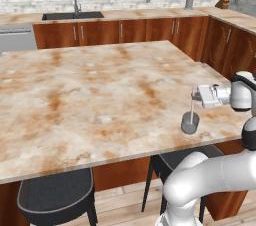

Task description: Take a straw from the drawer in front and place it inside the glass cup on the dining counter.

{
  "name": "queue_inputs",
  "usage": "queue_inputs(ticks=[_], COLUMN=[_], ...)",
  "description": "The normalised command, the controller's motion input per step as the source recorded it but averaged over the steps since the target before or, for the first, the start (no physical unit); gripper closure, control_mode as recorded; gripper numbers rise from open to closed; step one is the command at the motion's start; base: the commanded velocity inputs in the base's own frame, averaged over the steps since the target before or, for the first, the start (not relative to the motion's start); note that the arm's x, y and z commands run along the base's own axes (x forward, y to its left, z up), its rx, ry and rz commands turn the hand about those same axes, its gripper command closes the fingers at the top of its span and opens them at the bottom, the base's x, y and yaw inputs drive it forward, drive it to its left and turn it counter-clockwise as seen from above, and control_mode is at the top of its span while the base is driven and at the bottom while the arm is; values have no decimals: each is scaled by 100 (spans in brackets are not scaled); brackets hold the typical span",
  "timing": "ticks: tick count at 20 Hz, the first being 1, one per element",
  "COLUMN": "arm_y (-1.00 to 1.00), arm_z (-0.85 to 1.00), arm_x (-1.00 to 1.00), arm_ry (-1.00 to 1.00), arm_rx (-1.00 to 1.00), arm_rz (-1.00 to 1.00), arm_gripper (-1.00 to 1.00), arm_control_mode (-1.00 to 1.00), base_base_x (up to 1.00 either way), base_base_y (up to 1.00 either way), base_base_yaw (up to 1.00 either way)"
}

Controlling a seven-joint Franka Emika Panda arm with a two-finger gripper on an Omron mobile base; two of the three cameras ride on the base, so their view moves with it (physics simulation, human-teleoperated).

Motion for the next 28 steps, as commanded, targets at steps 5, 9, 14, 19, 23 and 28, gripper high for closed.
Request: queue_inputs(ticks=[5,9,14,19,23,28], arm_y=[-2,-2,-28,-42,-13,7], arm_z=[0,0,0,0,0,0], arm_x=[29,39,27,14,0,0], arm_ry=[-1,-4,-3,-3,-3,0], arm_rx=[0,0,-1,-4,-3,0], arm_rz=[0,0,0,0,0,0], arm_gripper=[100,100,100,100,100,100], arm_control_mode=[-100,-100,-100,-100,-100,-100], base_base_x=[0,0,0,0,0,0], base_base_y=[0,0,0,0,0,0], base_base_yaw=[0,0,0,0,0,0])
